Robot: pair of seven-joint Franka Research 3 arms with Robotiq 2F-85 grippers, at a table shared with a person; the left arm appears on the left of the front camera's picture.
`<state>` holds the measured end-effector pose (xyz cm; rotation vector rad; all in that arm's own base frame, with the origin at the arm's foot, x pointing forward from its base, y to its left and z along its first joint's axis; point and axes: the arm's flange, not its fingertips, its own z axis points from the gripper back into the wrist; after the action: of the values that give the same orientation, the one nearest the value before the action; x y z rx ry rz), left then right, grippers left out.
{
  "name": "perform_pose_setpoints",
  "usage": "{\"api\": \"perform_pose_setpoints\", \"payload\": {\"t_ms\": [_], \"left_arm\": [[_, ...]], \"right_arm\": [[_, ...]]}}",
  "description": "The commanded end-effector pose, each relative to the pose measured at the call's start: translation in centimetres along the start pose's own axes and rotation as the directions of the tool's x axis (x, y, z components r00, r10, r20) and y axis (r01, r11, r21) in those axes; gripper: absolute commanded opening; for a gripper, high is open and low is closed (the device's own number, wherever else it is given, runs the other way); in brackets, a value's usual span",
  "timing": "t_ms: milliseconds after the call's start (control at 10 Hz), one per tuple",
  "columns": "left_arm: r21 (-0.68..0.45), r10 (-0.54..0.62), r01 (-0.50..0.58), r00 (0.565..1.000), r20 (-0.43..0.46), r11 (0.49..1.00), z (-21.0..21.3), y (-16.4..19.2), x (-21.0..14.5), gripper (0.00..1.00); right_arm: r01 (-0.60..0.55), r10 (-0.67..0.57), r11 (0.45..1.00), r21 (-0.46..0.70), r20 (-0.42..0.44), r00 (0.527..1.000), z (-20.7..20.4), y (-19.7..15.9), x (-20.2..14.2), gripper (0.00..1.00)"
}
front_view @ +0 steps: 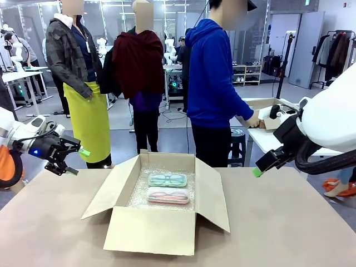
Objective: Pack the glasses set securely to prepare it for shipping.
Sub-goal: Position the Package Box on the left side of the table.
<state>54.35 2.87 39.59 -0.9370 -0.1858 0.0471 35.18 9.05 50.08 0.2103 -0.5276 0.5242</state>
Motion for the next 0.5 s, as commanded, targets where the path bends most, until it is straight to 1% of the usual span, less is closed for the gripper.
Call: {"api": "perform_pose_setpoints", "payload": {"t_ms": [0,100,200,400], "left_arm": [[0.0,0.001,-0.001,1.0,-0.002,1.0,-0.1,0.0,0.0,1.0],[-0.054,0.002,-0.002,1.0,-0.001,0.999,-0.7,1.5,0.9,1.0],[-0.085,-0.025,0.028,0.999,0.039,0.996,-1.0,2.7,1.2,1.0],[-0.131,-0.035,0.042,0.998,0.054,0.991,-1.9,4.6,1.0,1.0]], "right_arm": [[0.016,-0.016,1.0,-0.007,-0.007,1.0,0.0,0.3,-0.1,0.94],[0.016,-0.016,1.0,-0.007,-0.007,1.0,0.0,0.3,-0.1,0.94],[0.016,-0.016,1.0,-0.007,-0.007,1.0,0.0,0.3,-0.1,0.94],[0.016,-0.016,1.0,-0.007,-0.007,1.0,0.0,0.3,-0.1,0.94]]}}
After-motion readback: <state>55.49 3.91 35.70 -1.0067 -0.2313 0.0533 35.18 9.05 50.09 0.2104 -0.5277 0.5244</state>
